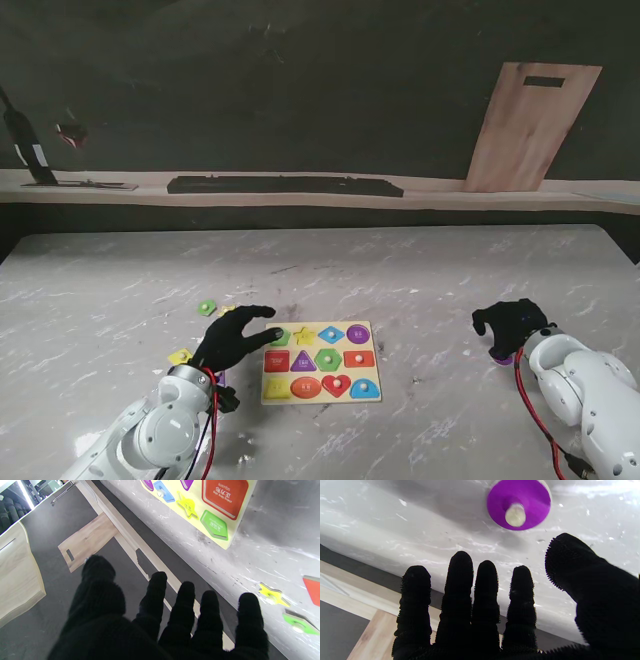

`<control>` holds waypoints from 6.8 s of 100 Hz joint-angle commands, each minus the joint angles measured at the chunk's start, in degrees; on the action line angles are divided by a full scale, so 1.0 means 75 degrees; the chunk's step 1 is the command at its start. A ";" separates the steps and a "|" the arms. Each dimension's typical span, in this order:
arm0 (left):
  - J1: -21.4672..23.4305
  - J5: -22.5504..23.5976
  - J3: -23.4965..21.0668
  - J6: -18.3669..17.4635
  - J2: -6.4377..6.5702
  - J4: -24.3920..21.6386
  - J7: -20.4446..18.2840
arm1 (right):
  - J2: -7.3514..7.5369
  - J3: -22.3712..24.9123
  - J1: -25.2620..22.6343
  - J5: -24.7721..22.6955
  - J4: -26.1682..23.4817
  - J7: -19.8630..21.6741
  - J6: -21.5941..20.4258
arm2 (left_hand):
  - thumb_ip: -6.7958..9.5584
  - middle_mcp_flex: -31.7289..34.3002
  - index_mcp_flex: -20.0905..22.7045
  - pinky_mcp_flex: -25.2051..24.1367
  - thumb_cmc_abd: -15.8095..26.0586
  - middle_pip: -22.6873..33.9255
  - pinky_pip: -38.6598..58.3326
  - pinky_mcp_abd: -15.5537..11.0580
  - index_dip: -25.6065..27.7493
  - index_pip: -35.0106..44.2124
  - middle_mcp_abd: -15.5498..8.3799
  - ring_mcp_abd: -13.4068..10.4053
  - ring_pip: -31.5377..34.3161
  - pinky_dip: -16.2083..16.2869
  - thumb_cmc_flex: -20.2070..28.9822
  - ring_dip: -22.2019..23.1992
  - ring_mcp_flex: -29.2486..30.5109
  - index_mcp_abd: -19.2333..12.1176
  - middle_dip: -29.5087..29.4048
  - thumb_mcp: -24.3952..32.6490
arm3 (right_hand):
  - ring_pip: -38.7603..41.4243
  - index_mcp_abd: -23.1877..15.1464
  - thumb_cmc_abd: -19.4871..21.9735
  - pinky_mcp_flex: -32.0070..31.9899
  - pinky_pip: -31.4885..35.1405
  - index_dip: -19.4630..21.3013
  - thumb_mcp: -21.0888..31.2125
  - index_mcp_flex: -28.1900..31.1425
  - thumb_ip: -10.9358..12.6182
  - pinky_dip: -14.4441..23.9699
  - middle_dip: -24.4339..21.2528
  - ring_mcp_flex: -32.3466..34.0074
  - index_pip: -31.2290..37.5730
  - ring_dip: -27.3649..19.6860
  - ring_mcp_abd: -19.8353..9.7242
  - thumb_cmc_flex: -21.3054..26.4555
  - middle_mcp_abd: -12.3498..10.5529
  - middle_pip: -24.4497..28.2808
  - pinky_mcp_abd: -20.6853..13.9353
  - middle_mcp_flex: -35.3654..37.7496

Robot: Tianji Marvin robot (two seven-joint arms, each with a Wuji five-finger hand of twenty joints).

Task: Fit puzzle pieces into a puzzle board

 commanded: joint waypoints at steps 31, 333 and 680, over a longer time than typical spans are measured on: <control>-0.0040 -0.0070 0.0056 0.0034 -0.0031 0.0031 -0.0036 | 0.0146 0.0406 -0.0386 -0.0337 -0.0017 -0.0266 -0.0194 | 0.0276 0.0042 0.0181 -0.0115 0.0242 -0.0096 -0.0069 -0.0628 -0.0020 -0.0128 -0.0015 -0.0179 -0.0166 0.0076 0.0072 -0.0061 0.0000 -0.0184 -0.0078 -0.0321 | -0.0251 -0.0292 -0.0272 0.0063 -0.0081 0.0083 0.0383 -0.0042 -0.0024 0.0059 -0.0099 0.0083 0.0058 -0.0033 -0.0198 0.0281 -0.0412 -0.0298 0.0031 0.0099; -0.0009 -0.0140 -0.0006 0.0021 -0.0023 -0.0020 -0.0096 | -0.1080 -0.6059 0.3557 0.4361 0.1158 -0.0262 0.2175 | 0.0278 0.0029 0.0170 -0.0123 0.0250 -0.0114 -0.0093 -0.0624 -0.0027 -0.0152 -0.0014 -0.0179 -0.0186 0.0079 0.0046 -0.0065 -0.0003 -0.0183 -0.0084 -0.0325 | 0.0760 -0.0542 -0.0771 0.1445 0.1188 -0.1132 0.1082 0.2740 -0.0844 0.0090 -0.1016 0.1943 0.1983 0.0086 0.0554 0.1255 0.0606 -0.0016 0.0608 0.3188; 0.2800 0.4278 -0.3092 0.0072 0.0920 -0.2546 -0.3474 | -0.1199 -0.2072 -0.0655 0.7063 -0.2104 -0.0834 0.0451 | 0.0478 0.0045 -0.0186 0.0231 -0.0963 -0.0035 0.1195 -0.1010 -0.0060 -0.0530 -0.0149 -0.0226 0.0333 0.1080 0.0649 0.0624 0.0357 0.0334 0.0143 0.0080 | -0.3417 0.0556 0.2335 -0.1649 -0.1489 -0.0256 -0.2753 -0.1845 0.0345 -0.1785 -0.0592 -0.1693 -0.0800 -0.1872 0.0537 -0.1214 0.0288 -0.1557 0.0114 -0.1802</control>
